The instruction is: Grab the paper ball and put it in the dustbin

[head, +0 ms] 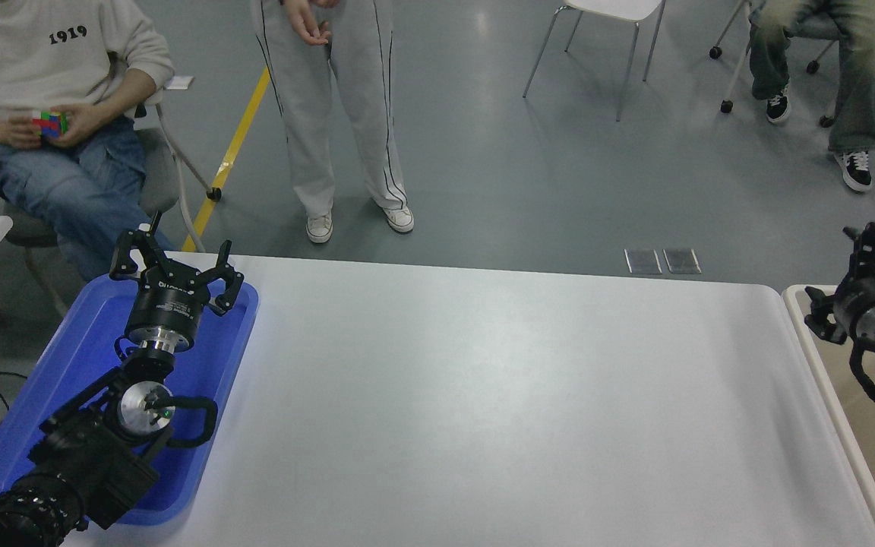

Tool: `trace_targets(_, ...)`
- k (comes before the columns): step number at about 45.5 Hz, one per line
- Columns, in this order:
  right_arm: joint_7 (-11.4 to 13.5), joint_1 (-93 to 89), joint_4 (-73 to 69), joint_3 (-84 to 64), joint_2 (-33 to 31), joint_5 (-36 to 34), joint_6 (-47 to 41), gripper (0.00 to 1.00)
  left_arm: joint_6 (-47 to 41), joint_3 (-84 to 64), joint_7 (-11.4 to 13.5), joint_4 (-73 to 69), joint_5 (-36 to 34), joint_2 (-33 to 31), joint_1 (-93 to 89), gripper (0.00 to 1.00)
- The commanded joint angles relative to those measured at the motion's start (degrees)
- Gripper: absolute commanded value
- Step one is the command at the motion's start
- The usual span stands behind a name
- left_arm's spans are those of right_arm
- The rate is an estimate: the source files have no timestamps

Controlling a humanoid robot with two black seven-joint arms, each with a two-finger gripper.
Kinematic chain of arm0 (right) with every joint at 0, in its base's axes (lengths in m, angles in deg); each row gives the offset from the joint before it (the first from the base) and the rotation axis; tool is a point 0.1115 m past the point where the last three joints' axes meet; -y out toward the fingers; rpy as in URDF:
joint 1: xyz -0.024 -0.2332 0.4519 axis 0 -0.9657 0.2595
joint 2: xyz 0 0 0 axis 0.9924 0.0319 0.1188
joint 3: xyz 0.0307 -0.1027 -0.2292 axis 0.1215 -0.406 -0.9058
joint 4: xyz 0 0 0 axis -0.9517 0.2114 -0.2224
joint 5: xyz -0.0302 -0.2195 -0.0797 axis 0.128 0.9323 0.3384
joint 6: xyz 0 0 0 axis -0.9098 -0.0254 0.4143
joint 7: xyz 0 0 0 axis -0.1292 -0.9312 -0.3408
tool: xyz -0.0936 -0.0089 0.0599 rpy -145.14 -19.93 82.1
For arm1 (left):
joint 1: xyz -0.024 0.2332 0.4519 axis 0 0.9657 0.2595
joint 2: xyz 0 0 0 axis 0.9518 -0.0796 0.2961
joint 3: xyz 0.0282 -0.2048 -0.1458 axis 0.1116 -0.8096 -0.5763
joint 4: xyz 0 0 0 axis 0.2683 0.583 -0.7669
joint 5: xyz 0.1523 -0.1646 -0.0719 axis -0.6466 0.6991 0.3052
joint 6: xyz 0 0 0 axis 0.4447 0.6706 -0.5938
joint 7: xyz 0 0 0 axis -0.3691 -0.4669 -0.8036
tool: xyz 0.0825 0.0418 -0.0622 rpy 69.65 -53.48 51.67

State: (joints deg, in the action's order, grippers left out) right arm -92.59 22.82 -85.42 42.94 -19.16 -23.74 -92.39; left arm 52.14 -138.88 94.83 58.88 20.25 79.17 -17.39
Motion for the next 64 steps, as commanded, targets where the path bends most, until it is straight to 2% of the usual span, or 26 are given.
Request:
trace_targets(1, -10.4, -2.6, -2.2, 3.4, 6.9, -1.0, -3.7, 1.00, 0.0, 0.0, 0.0, 0.0, 0.0, -0.1, 0.0, 1.00)
trace_targets(10, -17.6, -3.2, -2.8, 4.4, 11.5, -1.6, -3.3, 1.00, 0.1, 0.0, 0.0, 0.0, 0.0, -0.1, 0.0, 1.00)
trace_targets(17, -19.5, -5.1, -6.3, 6.8, 13.1, -1.5, -1.7, 0.98, 0.1, 0.0, 0.0, 0.0, 0.0, -0.1, 0.0, 1.00)
trace_targets(35, -18.7, -6.8, -8.3, 5.1, 12.9, -1.4, 0.0, 1.00, 0.0, 0.0, 0.0, 0.0, 0.0, -0.1, 0.0, 1.00)
trace_targets(64, -18.9, -7.5, -10.6, 4.6, 13.5, -0.3, -0.6, 1.00, 0.0, 0.0, 0.0, 0.0, 0.0, -0.1, 0.0, 1.00)
